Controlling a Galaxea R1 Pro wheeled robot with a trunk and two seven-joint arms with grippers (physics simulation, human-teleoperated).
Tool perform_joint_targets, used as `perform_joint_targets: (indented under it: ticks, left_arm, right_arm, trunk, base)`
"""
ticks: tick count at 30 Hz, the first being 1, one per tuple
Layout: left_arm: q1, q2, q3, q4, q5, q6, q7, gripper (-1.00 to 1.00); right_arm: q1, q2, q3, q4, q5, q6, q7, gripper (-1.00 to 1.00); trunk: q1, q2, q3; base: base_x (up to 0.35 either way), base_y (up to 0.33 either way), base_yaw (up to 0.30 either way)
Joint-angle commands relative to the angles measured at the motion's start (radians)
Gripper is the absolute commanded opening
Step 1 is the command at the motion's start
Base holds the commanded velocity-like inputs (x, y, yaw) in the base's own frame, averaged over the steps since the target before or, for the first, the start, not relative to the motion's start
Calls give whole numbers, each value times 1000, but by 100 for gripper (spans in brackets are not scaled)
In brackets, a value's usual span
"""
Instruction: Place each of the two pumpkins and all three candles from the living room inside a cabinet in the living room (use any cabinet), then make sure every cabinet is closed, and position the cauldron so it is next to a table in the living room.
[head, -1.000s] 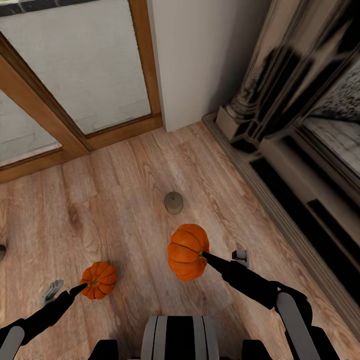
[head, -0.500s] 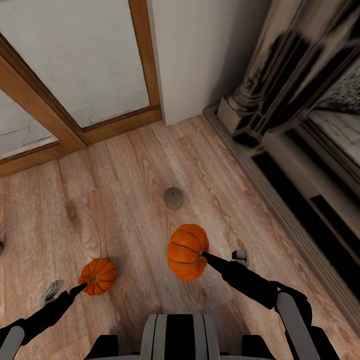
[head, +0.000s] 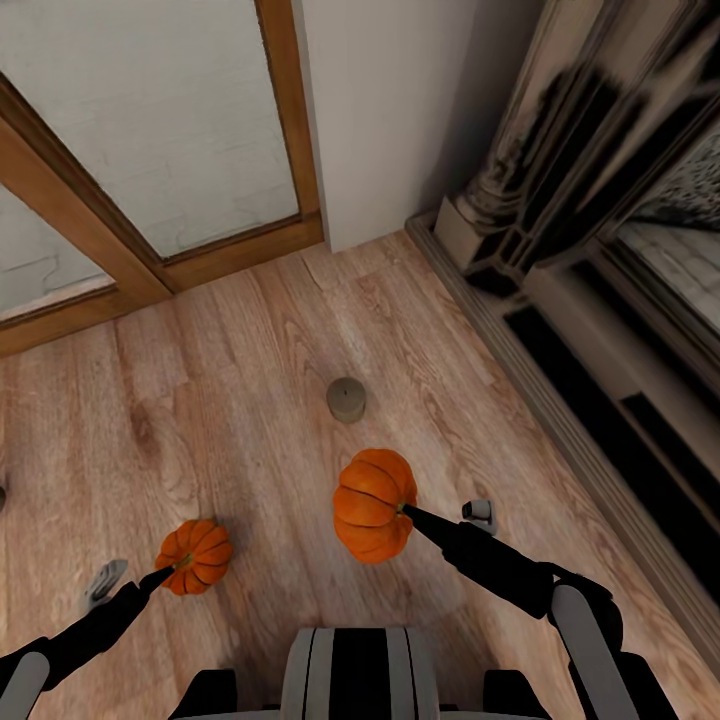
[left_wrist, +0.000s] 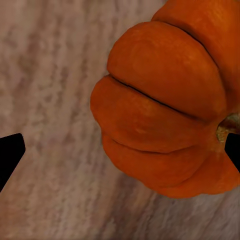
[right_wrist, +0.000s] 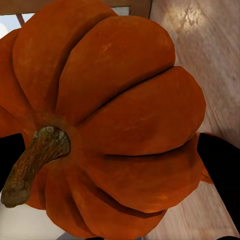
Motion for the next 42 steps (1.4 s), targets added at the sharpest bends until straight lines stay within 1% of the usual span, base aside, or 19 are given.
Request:
perform_joint_targets:
  ticks: [1, 6, 16, 19, 25, 30, 31, 32, 38, 42]
  left_arm:
    - [0, 0, 0, 0, 0, 0, 0, 100]
    - [0, 0, 0, 0, 0, 0, 1, 100]
    - [0, 0, 0, 0, 0, 1, 0, 100]
    - [0, 0, 0, 0, 0, 0, -1, 100]
    - [0, 0, 0, -1, 1, 0, -1, 100]
    - [0, 3, 0, -1, 1, 1, -1, 100]
    - [0, 3, 0, -1, 1, 1, -1, 100]
    - [0, 4, 0, -1, 1, 1, -1, 100]
    - [0, 4, 0, -1, 1, 1, -1, 100]
    - [0, 5, 0, -1, 1, 0, -1, 100]
  right_arm:
    - [0, 0, 0, 0, -2, 1, 0, -100]
    - [0, 0, 0, 0, -2, 1, 0, -100]
    - [0, 1, 0, 0, -2, -1, 0, -100]
    - [0, 2, 0, 0, -2, -1, 0, -100]
    - [0, 2, 0, 0, -2, -1, 0, -100]
    - [0, 19, 0, 0, 0, -1, -1, -100]
    - [0, 21, 0, 0, 0, -1, -3, -100]
    - [0, 22, 0, 0, 0, -1, -9, -100]
    - [0, 24, 0, 0, 0, -1, -29, -100]
    - [0, 25, 0, 0, 0, -1, -31, -100]
  trunk:
    - [0, 0, 0]
    - [0, 0, 0]
    - [0, 0, 0]
    - [1, -1, -12]
    - [1, -1, -12]
    - [4, -2, -31]
    - [4, -2, -31]
    - [4, -2, -31]
    - [6, -3, -54]
    - [6, -3, -54]
  base:
    - [93, -1, 0]
    - [160, 0, 0]
    - [25, 0, 0]
    - [1, 0, 0]
    - [0, 0, 0]
    - [0, 0, 0]
    - [0, 0, 0]
    - [0, 0, 0]
    - [0, 0, 0]
    - [0, 0, 0]
